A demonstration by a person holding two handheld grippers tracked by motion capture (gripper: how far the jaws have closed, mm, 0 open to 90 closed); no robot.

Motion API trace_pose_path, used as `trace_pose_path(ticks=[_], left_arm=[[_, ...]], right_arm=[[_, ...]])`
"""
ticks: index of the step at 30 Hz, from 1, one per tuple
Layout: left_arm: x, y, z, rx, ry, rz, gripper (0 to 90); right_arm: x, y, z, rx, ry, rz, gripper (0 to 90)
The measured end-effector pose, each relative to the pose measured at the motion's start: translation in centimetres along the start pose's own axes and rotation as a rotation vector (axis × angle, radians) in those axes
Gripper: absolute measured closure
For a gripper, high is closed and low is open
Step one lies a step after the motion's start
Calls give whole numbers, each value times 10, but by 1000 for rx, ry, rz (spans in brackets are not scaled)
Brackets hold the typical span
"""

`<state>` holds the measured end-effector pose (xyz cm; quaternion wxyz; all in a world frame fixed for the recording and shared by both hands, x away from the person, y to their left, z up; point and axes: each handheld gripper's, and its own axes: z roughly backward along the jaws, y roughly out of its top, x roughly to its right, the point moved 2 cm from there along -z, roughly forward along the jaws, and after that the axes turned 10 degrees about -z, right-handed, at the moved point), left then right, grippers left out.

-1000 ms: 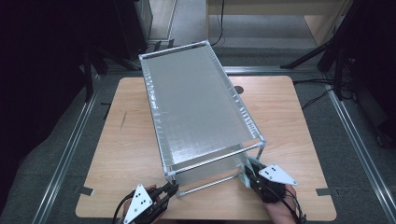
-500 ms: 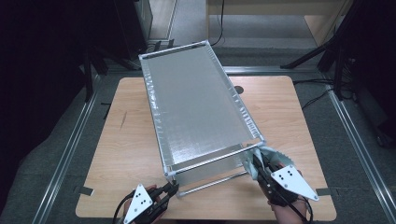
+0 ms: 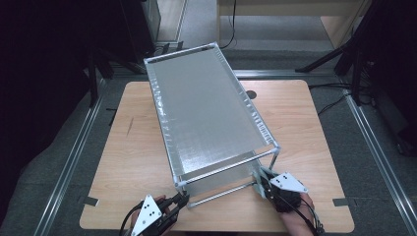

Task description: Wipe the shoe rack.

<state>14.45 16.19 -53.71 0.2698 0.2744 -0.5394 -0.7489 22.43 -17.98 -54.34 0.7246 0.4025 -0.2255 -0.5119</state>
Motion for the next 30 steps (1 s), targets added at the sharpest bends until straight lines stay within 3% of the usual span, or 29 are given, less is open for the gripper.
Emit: trace_pose_path(ticks=[4,5,7,9,13,15,16,17,19,21,22,23,24,27,28,29,30], left_arm=[[1,0,-2,3,6,3,811],[2,0,-3,2,9,3,811],[2,0,-4,5,10,8,811],[2,0,-4,7,10,7,811],[2,0,-4,6,10,4,811],[2,0,-4,6,9,5,812],[2,0,-4,6,9,5,811],[2,0,-4,6,8,4,811],[2,0,-4,8,10,2,811],[3,0,-4,6,14,2,811],[3,0,-4,6,14,2,811],[3,0,-4,6,17,1,811],[3,-1,-4,8,19,1,811],[3,-1,-4,11,18,8,810],[3,-1,-4,11,18,8,810],[3,-2,-4,12,20,5,810],[3,-2,-4,12,20,5,811]], right_arm=[[5,9,18,36,27,0,786],[13,19,34,66,37,-2,788],[17,23,40,81,41,-7,791],[28,38,64,139,43,-32,799],[36,60,97,251,27,-52,802],[29,80,120,363,74,-74,803],[29,80,120,363,74,-74,803],[18,95,126,425,104,-65,803],[3,109,122,454,120,-44,803],[-12,123,108,446,114,-7,803],[-12,123,108,446,114,-7,803],[-17,127,102,438,107,6,803],[-30,136,84,423,109,39,786],[-38,140,66,381,53,15,559],[-38,140,66,381,53,15,559],[-37,138,56,314,48,-18,538],[-38,137,53,295,37,-20,582]])
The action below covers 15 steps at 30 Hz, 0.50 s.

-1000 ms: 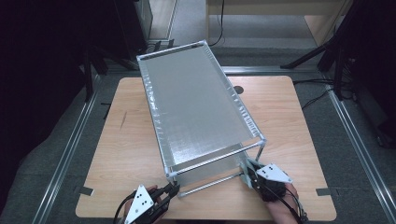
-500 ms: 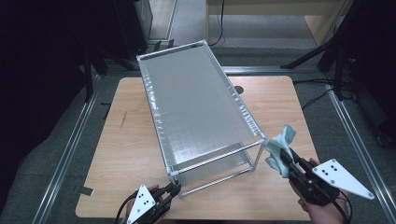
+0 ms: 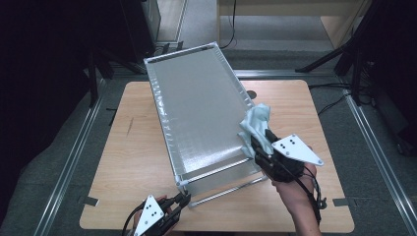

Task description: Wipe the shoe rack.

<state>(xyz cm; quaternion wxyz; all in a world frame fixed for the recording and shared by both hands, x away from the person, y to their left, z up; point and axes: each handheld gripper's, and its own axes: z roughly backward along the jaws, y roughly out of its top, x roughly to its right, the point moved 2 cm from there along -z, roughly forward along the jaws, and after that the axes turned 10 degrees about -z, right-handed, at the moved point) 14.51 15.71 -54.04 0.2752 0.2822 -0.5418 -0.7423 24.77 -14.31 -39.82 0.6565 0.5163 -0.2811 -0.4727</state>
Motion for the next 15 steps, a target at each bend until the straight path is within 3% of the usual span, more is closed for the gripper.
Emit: trace_pose_path(ticks=[1,3,5,7,8,9,10,11,15], left_arm=[[0,0,0,1,0,-1,811],[1,1,-1,-1,5,-5,812],[2,2,-3,-6,-4,9,812],[6,3,-6,-8,-15,6,811],[11,5,-9,-9,-20,-3,811],[13,6,-11,-12,-16,-9,812],[13,6,-11,-12,-16,-9,812],[17,7,-14,-15,-1,-13,812],[20,10,-21,-15,2,-11,814]], right_arm=[[0,0,0,0,0,0,582],[-5,-7,-3,-28,5,19,704],[-9,-8,-3,-26,5,11,746],[-19,-9,-2,-35,61,-22,765],[-32,-13,-2,-39,120,-35,772],[-41,-15,-3,-36,140,-23,774],[-41,-15,-3,-36,140,-23,774],[-60,-20,-5,-35,177,3,777],[-97,-26,-9,-48,295,47,779]])
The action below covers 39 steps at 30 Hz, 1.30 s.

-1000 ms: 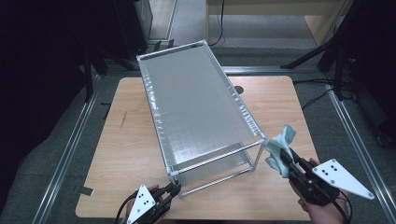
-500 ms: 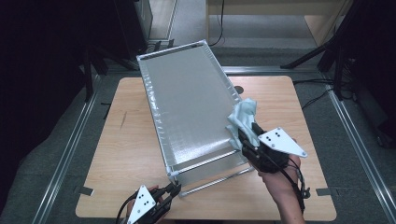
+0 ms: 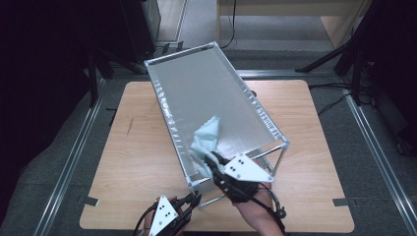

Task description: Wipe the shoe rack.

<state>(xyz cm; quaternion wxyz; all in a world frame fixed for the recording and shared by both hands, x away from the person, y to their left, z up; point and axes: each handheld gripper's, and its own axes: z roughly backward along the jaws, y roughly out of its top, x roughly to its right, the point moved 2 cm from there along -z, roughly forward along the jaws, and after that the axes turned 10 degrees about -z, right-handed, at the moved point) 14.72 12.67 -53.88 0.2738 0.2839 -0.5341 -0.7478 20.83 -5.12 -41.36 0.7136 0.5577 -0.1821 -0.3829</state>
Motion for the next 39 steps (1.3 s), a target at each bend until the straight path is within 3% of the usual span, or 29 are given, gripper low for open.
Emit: trace_pose_path(ticks=[3,6,7,8,9,10,12,13,14,15,16,18,22,27,30,32,34,36,38,39], left_arm=[[-1,1,-4,0,0,18,815],[-1,0,-6,10,-1,35,814],[-1,-1,-6,16,0,38,814],[-2,-2,-6,21,-4,37,814],[-2,-2,-6,21,-4,37,815],[-3,-1,-5,17,-11,25,815],[-4,-2,-4,19,-15,29,815],[-4,-2,-4,19,-15,29,815],[-3,-2,-4,18,-13,30,815],[-3,-2,-4,18,-13,30,815],[-3,-2,-4,19,-13,30,815],[-3,-2,-4,19,-13,30,815],[-3,-2,-4,20,-9,29,815],[-2,-2,-4,20,2,16,816],[-2,-2,-3,21,2,18,816],[-2,-2,-2,19,1,20,816],[-2,-2,-2,15,4,16,815],[-2,-2,-2,13,4,12,816],[-3,-2,-1,9,4,8,816],[-2,-2,-1,9,3,10,816]], right_arm=[[-8,0,-5,7,5,27,778],[0,1,-2,18,-15,28,780],[15,3,5,28,-83,40,780],[25,5,10,34,-117,36,780],[25,5,10,34,-117,36,780],[51,10,23,58,-201,7,779],[79,13,39,86,-294,-51,780],[79,13,39,86,-294,-51,780],[101,14,52,105,-349,-101,781],[101,14,52,105,-349,-101,781],[110,13,60,122,-353,-137,784],[108,12,60,123,-341,-143,784],[74,5,44,117,-249,-129,783],[8,-3,21,61,-40,-42,775],[-13,-5,17,45,16,-13,774],[-16,-6,18,44,13,11,776],[-9,-6,24,41,-1,8,776],[3,-5,30,48,-50,11,776],[29,-2,44,60,-137,-5,776],[35,-2,47,63,-159,-6,775]])
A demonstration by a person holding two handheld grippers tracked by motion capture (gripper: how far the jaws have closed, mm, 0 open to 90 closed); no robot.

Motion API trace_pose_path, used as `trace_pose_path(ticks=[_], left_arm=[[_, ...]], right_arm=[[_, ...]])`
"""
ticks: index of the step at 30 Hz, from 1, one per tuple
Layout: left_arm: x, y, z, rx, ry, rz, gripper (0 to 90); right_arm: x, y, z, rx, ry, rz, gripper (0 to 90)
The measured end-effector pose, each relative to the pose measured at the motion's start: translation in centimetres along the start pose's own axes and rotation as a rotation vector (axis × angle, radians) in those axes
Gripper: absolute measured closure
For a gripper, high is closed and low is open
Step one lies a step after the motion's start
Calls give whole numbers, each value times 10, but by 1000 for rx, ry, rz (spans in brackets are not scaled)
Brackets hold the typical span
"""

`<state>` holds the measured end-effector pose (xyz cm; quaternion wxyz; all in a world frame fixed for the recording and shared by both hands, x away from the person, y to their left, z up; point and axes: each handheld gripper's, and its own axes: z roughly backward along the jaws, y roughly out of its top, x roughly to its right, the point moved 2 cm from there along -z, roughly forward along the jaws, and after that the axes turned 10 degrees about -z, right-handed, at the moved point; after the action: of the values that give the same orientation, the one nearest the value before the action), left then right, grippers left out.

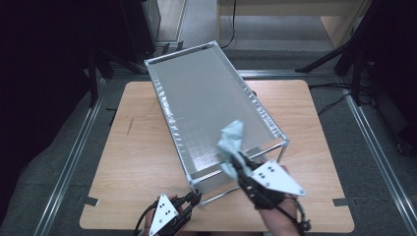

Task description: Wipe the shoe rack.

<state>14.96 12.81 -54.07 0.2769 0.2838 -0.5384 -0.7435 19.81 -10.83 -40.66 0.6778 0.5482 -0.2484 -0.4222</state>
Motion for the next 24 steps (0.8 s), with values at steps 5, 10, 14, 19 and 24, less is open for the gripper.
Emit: trace_pose_path(ticks=[5,10,14,19,24], left_arm=[[0,1,0,-2,0,-5,817],[-1,1,-1,-4,9,7,817],[-2,1,-3,-8,17,16,817],[-2,1,-3,-6,16,13,817],[-3,1,-2,-4,6,7,816]], right_arm=[[54,6,18,20,-169,-65,776],[49,0,17,31,-172,-85,794],[11,-6,8,12,-23,-60,797],[-40,-15,1,-9,125,-2,796],[-45,-16,2,-42,197,-13,794]])
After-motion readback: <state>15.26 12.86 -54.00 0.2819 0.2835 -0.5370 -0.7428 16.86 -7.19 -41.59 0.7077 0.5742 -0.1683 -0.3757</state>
